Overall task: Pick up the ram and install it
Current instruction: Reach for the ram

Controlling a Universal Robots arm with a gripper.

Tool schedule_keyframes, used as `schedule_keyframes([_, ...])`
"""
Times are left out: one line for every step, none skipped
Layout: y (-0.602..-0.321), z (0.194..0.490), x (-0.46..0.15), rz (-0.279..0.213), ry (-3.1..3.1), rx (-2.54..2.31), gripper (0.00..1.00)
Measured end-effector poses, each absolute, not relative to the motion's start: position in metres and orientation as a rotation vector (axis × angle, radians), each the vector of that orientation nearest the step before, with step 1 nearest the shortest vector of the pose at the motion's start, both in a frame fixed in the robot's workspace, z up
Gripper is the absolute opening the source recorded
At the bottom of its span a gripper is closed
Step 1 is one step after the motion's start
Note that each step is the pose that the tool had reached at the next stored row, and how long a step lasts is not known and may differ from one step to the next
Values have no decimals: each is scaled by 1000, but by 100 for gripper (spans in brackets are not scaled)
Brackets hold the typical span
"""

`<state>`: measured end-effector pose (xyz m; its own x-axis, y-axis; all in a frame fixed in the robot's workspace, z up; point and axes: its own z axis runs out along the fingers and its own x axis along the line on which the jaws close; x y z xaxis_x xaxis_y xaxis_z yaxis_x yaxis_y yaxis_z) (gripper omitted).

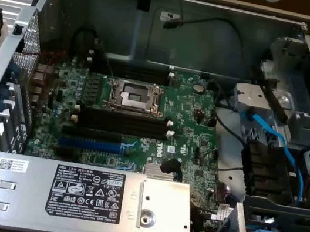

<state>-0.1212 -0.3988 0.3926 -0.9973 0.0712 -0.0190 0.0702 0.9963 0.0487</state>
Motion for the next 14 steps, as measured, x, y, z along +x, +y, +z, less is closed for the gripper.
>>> schedule_keyframes([-399, 393, -121, 75, 3118, 110, 10])
schedule_keyframes([-399, 393, -121, 75, 3118, 110, 10])
schedule_keyframes([-399, 393, -121, 75, 3118, 110, 10])
schedule_keyframes([-399, 393, -121, 75, 3118, 110, 10])
schedule_keyframes([-399, 393, -121, 75, 3118, 110, 10])
schedule_keyframes([-399, 393, -121, 75, 3118, 110, 10])
schedule_keyframes([-399, 393, -121, 75, 3118, 110, 10])
schedule_keyframes([-399, 393, -121, 75, 3118, 110, 10])
schedule_keyframes([-399, 393, -121, 75, 3118, 110, 10])
schedule_keyframes([-399, 393, -121, 75, 3118, 110, 10])
schedule_keyframes([-399, 393, -121, 75, 3118, 110, 10])
schedule_keyframes([-399, 393, -121, 75, 3118, 110, 10])
schedule_keyframes([-399, 393, -121, 75, 3118, 110, 10])
schedule_keyframes([-399, 393, -121, 73, 3118, 110, 10])
